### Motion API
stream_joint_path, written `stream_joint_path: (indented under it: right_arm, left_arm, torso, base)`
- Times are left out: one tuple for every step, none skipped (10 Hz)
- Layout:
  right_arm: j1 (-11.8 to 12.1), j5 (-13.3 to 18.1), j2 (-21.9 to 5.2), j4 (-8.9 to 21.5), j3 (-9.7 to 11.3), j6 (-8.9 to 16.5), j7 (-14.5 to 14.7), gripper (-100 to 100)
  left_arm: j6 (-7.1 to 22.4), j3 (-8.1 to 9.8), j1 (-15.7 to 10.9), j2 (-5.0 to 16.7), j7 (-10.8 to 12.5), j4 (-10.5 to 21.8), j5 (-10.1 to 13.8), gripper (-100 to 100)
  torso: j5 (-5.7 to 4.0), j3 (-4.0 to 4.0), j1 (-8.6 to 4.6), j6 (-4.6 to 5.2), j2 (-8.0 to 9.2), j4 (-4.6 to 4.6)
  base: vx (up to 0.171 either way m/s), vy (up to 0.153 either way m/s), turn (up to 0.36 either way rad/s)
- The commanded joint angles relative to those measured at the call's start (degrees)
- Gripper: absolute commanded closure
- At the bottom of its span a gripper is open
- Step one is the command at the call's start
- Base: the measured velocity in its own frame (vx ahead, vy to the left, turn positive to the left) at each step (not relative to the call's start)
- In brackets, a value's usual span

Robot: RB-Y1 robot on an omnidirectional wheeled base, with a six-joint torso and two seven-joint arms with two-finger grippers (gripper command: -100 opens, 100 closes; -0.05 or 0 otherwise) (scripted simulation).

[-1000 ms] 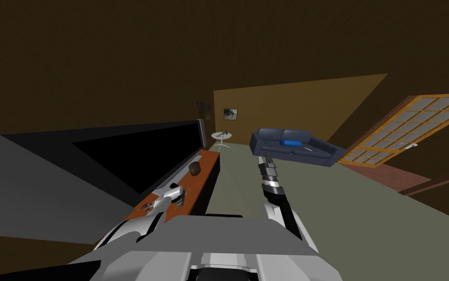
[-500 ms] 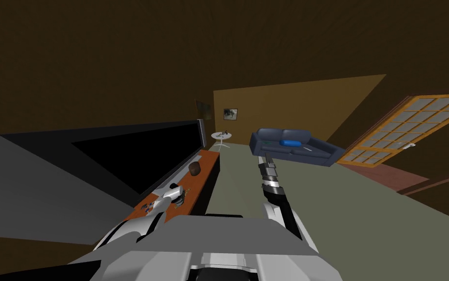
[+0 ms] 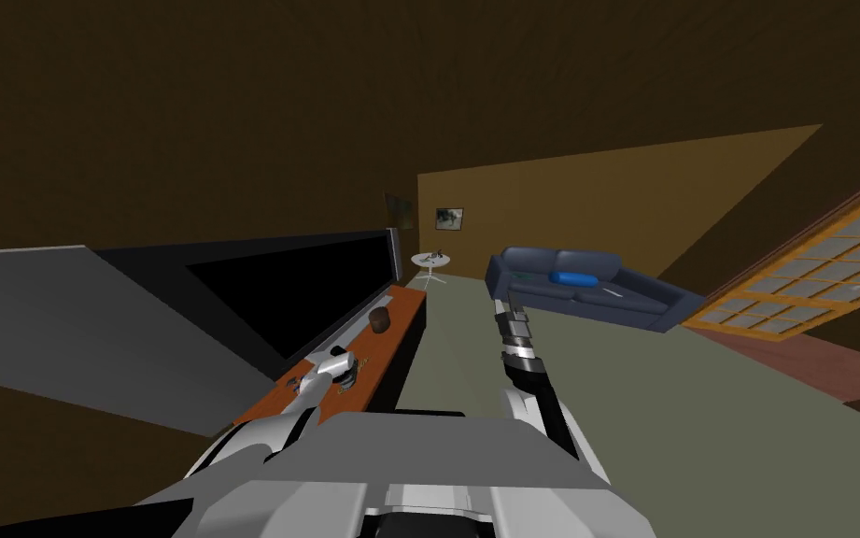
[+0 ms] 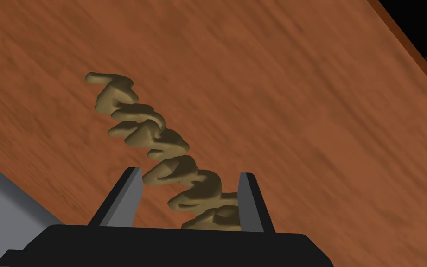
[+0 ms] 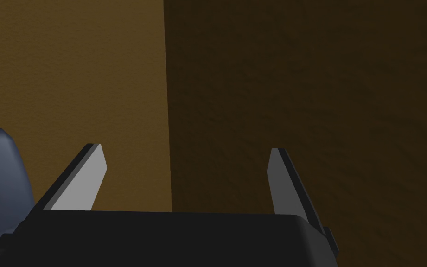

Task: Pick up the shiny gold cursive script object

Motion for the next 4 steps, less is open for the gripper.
stream_joint_path:
  right_arm:
    - [0.0,0.0,0.0,0.0,0.0,0.0,0.0,0]
    - [0.0,0.0,0.0,0.0,0.0,0.0,0.0,0]
    - [0.0,0.0,0.0,0.0,0.0,0.0,0.0,0]
    - [0.0,0.0,0.0,0.0,0.0,0.0,0.0,0]
  left_arm:
    - [1.7,-0.94,-1.7,-0.5,-0.2,-0.4,-0.9,100]
    - [1.7,-0.94,-1.7,-0.5,-0.2,-0.4,-0.9,100]
    - [2.2,-0.92,-0.8,-0.8,0.5,-1.8,-1.2,100]
    - [2.2,-0.95,-0.9,-0.8,0.4,-1.6,-1.2,0]
  torso:
    - [0.00,0.00,0.00,0.00,0.00,0.00]
    - [0.01,0.00,-0.04,0.08,-0.01,0.01]
    - [0.01,-0.01,-0.04,0.11,-0.02,0.00]
    - [0.01,0.00,0.00,0.10,-0.02,0.02]
  base:
    - [-0.003,-0.015,0.230]
    - [-0.002,-0.013,0.070]
    - [-0.002,-0.006,0.001]
    - [0.000,0.000,0.000]
